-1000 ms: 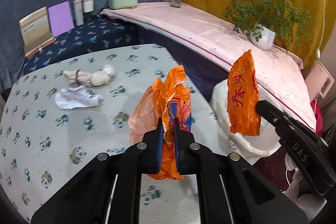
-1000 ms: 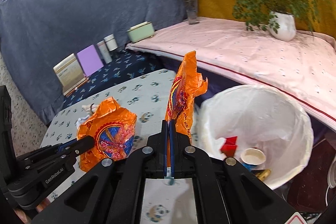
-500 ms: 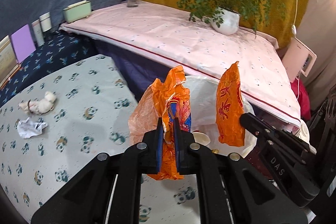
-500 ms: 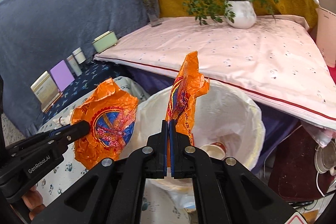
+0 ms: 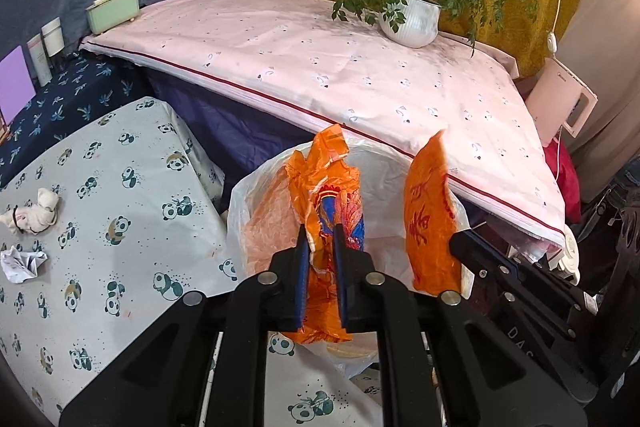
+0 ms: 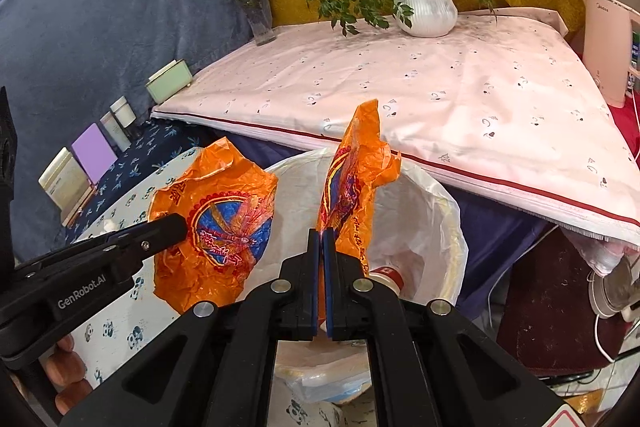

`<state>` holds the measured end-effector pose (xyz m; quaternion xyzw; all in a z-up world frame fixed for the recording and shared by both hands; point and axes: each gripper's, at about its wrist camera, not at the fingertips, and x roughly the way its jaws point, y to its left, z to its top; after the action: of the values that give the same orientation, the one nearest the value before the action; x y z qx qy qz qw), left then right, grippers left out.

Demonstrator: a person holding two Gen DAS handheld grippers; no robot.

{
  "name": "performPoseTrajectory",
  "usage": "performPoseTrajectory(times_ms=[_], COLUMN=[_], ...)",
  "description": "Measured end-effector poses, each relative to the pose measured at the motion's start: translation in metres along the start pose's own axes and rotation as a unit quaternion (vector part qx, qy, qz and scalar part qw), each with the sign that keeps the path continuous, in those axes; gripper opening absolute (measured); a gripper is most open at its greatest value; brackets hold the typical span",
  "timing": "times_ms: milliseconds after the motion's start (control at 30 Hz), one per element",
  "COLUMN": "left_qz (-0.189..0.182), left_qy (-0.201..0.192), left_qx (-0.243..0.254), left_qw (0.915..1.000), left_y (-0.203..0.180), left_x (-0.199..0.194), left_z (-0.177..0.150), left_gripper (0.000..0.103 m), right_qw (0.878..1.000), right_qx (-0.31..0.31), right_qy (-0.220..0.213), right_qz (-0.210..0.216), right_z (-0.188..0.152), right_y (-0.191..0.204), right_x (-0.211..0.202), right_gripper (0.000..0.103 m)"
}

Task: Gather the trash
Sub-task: 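Carry both orange bags over the white bin, then open both tools over the bin to drop the orange bags, then move both open tools back over the table toward the white tissue and cloth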

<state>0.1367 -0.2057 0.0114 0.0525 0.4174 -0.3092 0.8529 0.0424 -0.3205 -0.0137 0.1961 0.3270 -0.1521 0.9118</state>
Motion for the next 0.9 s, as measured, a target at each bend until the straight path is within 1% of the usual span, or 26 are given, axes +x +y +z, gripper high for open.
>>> performPoseTrajectory(times_ms=[33,100,133,167,267,333,500,633,700,767,833,900], left_qz=[0.0,0.001,0.001,0.004,0.008,0.009,0.015,0.022,0.028,0.036,0.045,0.055], left_qy=[0.0,0.002,0.002,0.0,-0.003,-0.002,-0.003,-0.006,-0.009,-0.013,-0.016,-0.018], left_qx=[0.0,-0.002,-0.003,-0.005,-0.003,-0.007,-0.014,-0.026,-0.032,-0.042,-0.05,-0.059], left_qw=[1.0,1.0,1.0,1.0,1.0,0.9999,0.9998,0.9994,0.9991,0.9983,0.9976,0.9966], left_y=[0.0,0.0,0.001,0.002,0.005,0.008,0.016,0.028,0.036,0.047,0.057,0.069], left_x=[0.001,0.003,0.004,0.003,0.002,0.0,-0.006,-0.012,-0.016,-0.022,-0.026,-0.031], left_z=[0.0,0.001,0.001,0.001,0.001,0.0,-0.002,-0.003,-0.004,-0.005,-0.007,-0.008], left_gripper=[0.015,0.023,0.03,0.035,0.037,0.038,0.038,0.038,0.041,0.05,0.054,0.055], right_qw=[1.0,1.0,1.0,1.0,1.0,1.0,1.0,1.0,1.0,1.0,1.0,0.999], right_qx=[0.001,0.003,0.004,0.005,0.005,0.004,-0.003,-0.01,-0.015,-0.022,-0.027,-0.033], right_qy=[-0.001,-0.001,-0.001,-0.001,-0.002,-0.002,-0.005,-0.007,-0.007,-0.007,-0.006,-0.006], right_qz=[-0.002,-0.002,-0.004,-0.004,-0.005,-0.005,-0.005,-0.004,-0.001,0.002,0.006,0.012], right_z=[0.0,0.002,0.002,0.002,0.004,0.005,0.008,0.009,0.01,0.011,0.011,0.012], right_y=[0.0,-0.002,-0.002,-0.002,-0.002,0.0,0.005,0.013,0.02,0.027,0.035,0.045], right_x=[0.0,0.002,0.003,0.002,0.001,0.0,-0.007,-0.011,-0.012,-0.013,-0.012,-0.011], right_gripper=[0.005,0.006,0.007,0.008,0.01,0.014,0.016,0.021,0.021,0.022,0.025,0.027])
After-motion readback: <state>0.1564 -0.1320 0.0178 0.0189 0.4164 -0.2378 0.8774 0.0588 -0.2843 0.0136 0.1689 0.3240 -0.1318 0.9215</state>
